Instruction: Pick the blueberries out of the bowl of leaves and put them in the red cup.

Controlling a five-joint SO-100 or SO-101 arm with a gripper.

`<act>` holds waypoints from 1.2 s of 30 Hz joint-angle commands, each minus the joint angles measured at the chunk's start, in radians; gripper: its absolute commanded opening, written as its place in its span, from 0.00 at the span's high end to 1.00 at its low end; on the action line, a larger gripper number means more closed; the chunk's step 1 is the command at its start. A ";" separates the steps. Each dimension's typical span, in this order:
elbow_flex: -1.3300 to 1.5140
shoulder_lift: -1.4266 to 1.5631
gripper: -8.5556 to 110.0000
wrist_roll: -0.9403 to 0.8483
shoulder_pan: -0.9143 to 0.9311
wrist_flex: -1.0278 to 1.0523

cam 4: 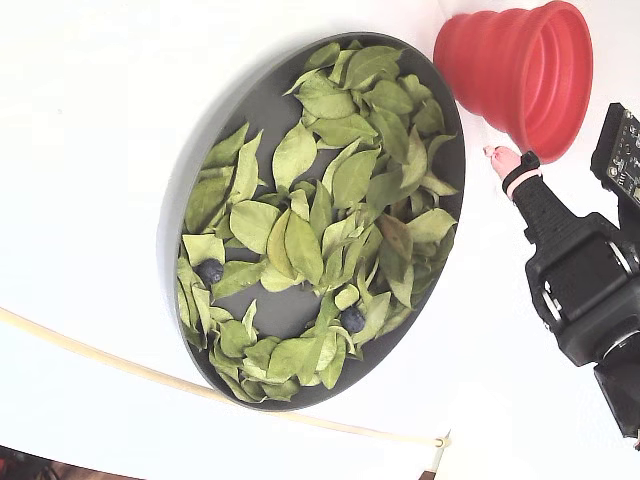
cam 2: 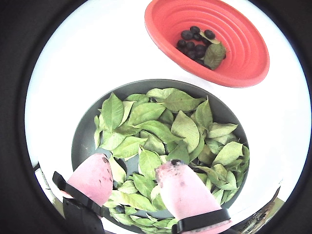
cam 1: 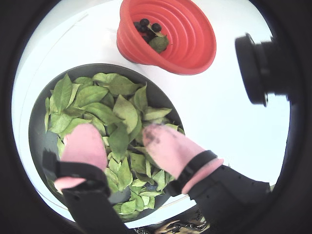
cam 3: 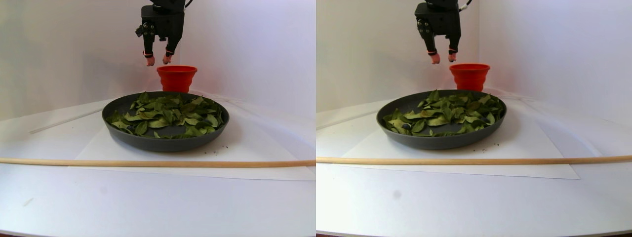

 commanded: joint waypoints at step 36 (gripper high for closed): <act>0.233 0.264 0.78 0.000 -0.066 0.112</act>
